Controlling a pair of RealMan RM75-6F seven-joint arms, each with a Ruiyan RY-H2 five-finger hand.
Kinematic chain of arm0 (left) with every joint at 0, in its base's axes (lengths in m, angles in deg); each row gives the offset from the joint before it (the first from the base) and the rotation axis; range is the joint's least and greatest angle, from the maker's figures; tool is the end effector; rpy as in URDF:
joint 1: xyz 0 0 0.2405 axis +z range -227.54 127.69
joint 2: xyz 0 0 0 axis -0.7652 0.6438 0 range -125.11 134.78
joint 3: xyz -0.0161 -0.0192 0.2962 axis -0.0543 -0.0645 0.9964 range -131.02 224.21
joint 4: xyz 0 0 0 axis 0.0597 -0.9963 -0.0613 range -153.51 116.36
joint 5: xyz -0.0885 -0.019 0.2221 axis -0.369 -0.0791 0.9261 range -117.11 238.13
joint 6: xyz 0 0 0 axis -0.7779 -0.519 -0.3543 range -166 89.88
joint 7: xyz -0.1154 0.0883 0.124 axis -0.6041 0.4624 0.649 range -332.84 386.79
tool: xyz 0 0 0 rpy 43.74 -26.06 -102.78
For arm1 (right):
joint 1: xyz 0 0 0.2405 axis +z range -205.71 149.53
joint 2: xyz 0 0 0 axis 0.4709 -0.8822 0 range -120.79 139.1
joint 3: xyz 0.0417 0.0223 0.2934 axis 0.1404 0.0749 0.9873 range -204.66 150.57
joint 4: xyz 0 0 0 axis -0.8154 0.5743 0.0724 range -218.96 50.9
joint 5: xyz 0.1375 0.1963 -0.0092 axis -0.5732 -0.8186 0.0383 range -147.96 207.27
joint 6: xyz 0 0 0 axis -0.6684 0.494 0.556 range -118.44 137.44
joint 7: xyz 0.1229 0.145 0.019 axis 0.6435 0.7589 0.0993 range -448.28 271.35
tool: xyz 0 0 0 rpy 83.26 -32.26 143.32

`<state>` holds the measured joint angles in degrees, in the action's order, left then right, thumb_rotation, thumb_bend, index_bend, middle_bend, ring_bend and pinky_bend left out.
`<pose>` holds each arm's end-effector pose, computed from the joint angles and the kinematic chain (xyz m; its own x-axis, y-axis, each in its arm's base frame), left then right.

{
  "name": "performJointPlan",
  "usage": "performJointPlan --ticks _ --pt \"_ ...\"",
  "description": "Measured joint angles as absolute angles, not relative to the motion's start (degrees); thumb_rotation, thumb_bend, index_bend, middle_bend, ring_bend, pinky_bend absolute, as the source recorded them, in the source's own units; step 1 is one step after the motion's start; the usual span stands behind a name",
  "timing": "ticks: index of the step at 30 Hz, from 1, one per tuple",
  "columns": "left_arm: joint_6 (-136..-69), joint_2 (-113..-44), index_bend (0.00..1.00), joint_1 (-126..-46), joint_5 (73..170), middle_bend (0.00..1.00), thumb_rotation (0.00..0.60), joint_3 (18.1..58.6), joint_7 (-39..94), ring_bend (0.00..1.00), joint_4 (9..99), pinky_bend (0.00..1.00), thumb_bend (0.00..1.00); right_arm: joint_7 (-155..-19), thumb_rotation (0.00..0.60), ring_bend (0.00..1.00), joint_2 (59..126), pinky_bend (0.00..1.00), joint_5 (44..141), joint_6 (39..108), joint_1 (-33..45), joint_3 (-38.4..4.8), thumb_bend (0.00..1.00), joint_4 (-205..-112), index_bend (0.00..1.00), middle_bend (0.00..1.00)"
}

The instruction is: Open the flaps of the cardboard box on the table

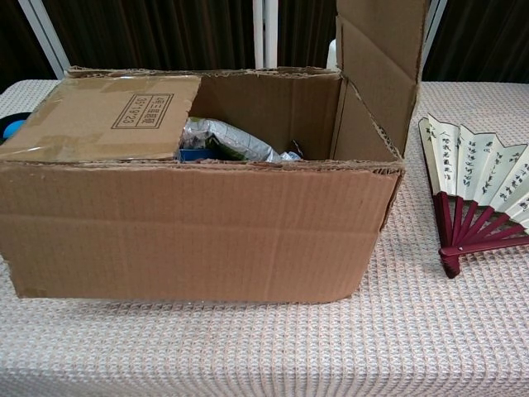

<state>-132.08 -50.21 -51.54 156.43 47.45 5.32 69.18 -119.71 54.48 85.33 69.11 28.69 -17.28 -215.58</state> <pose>-0.3611 0.1963 0.2163 0.2625 -0.0201 0.9647 0.9541 -0.1437 -0.2626 -0.0094 -0.3561 0.1382 0.6016 -0.0412 0.7978 -0.6557 -0.5959 0.4637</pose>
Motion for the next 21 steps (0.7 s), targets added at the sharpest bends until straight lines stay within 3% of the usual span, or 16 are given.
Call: performJointPlan --ticks 12,14,17,21 --pt "-131.45 -49.65 0.04 -52.59 156.54 0.11 0.600 47.10 5.71 0.07 70.29 0.17 0.04 -107.84 0.600 0.00 45.03 0.00 86.78 65.82 20.15 -18.86 0.87 -213.48 0.46 0.45" --pt "-131.28 -49.45 0.04 -52.96 156.50 0.11 0.600 46.83 5.90 0.07 70.64 0.17 0.04 -105.20 0.600 0.00 44.44 0.00 88.43 65.95 18.65 -18.72 0.86 -212.79 0.40 0.39" --pt "-131.03 -48.78 0.04 -53.98 156.68 0.11 0.600 46.10 6.04 0.07 71.50 0.17 0.06 -101.15 0.600 0.00 44.18 0.00 92.16 67.25 16.35 -18.32 0.84 -211.82 0.22 0.24" --pt "-130.85 -46.88 0.08 -56.29 157.49 0.13 0.600 44.31 5.15 0.08 74.38 0.17 0.15 -95.62 0.600 0.00 44.46 0.00 98.85 71.56 12.48 -17.89 0.80 -210.49 0.11 0.18"
